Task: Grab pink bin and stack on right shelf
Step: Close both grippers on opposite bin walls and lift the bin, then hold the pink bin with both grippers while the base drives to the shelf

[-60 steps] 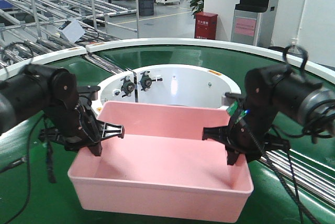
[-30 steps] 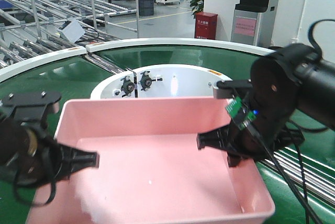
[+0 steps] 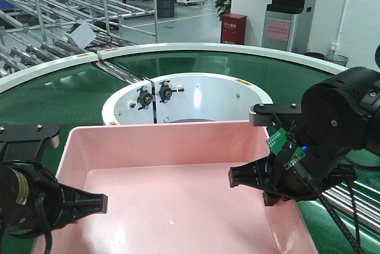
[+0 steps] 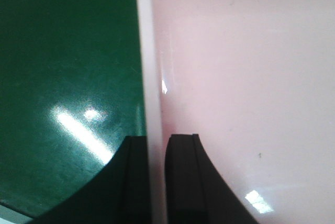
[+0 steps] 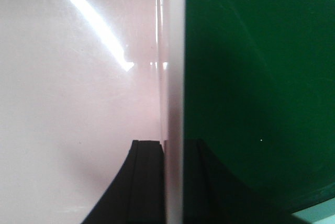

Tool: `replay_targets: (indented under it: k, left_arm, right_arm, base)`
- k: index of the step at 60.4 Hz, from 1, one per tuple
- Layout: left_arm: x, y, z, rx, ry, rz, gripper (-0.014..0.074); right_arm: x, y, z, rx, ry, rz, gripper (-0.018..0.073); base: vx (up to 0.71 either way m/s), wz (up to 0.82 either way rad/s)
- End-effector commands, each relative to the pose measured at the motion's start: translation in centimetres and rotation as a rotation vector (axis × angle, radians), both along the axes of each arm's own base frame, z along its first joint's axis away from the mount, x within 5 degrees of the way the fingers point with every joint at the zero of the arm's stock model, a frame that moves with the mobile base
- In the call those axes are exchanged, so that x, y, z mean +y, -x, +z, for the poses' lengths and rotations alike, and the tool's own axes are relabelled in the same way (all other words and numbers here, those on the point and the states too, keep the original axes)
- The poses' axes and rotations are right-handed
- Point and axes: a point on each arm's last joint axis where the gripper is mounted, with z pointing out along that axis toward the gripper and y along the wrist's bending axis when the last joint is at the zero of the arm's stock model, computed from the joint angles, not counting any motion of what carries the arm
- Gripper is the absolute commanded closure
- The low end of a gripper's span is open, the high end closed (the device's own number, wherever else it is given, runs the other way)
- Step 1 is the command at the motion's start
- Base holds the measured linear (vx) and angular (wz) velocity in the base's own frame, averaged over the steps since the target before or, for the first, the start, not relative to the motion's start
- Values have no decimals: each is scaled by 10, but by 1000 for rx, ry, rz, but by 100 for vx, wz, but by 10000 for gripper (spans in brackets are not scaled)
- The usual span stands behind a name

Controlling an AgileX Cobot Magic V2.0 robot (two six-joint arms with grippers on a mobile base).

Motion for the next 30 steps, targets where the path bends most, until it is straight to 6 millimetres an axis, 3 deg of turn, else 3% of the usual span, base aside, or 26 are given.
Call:
replay_targets:
  k: [1, 30]
  left_arm:
    - [1, 3, 24, -130, 34, -34, 492]
    - [1, 3, 24, -130, 34, -34, 492]
  right_arm:
    - [-8, 3, 25, -128, 6, 6, 568]
    - [-8, 3, 25, -128, 6, 6, 568]
  base:
    - [0, 0]
    - [0, 0]
